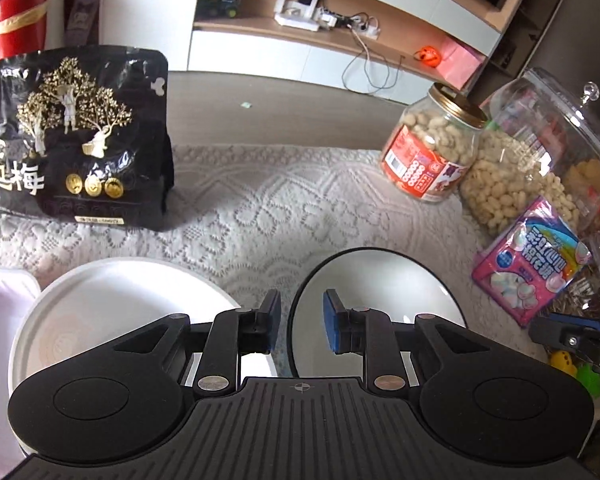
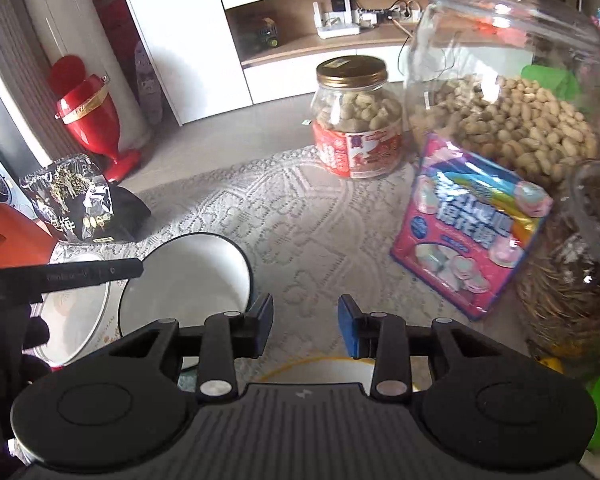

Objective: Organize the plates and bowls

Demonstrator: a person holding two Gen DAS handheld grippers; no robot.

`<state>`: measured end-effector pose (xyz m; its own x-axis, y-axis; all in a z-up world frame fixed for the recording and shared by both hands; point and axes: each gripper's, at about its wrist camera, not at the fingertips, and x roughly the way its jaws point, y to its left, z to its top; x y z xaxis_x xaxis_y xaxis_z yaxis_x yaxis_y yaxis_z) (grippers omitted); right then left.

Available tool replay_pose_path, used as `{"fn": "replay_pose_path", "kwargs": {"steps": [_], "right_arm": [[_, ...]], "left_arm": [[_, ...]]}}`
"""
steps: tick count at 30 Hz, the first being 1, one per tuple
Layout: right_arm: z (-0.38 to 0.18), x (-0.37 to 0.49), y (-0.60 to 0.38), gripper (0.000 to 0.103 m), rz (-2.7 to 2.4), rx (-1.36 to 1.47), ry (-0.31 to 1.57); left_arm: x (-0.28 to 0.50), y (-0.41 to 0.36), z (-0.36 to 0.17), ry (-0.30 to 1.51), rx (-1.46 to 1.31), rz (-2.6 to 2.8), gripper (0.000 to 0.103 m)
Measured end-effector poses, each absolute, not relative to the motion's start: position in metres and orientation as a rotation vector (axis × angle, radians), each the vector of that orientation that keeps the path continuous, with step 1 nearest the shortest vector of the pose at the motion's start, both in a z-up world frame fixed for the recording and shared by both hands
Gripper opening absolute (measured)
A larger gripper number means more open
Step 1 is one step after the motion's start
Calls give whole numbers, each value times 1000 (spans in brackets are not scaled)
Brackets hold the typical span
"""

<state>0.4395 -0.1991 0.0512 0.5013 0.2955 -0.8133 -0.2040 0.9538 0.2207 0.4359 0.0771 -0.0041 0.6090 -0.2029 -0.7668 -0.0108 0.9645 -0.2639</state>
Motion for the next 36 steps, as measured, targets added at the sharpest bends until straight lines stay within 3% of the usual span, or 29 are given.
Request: {"fn": "replay_pose_path", "kwargs": {"steps": [7,16,18,22,36], "right_arm": [[7,481,-166,39,290,148,1147],[-24,496,-143,38,377,170,1284],[-30,495,-137,36,432,182,1337],[-23,491,-135,35,424,138,1314],[-26,494,-162,35,381,104,1267]], "left_arm": [[435,71,-13,924,-244,-138,26],[439,65,-16,914,-216,-145,29],[438,63,-15,913,-210,-150,34],[437,58,-16,920,-222,-185,44],[437,36,-23,897,-221,-260,45]]}}
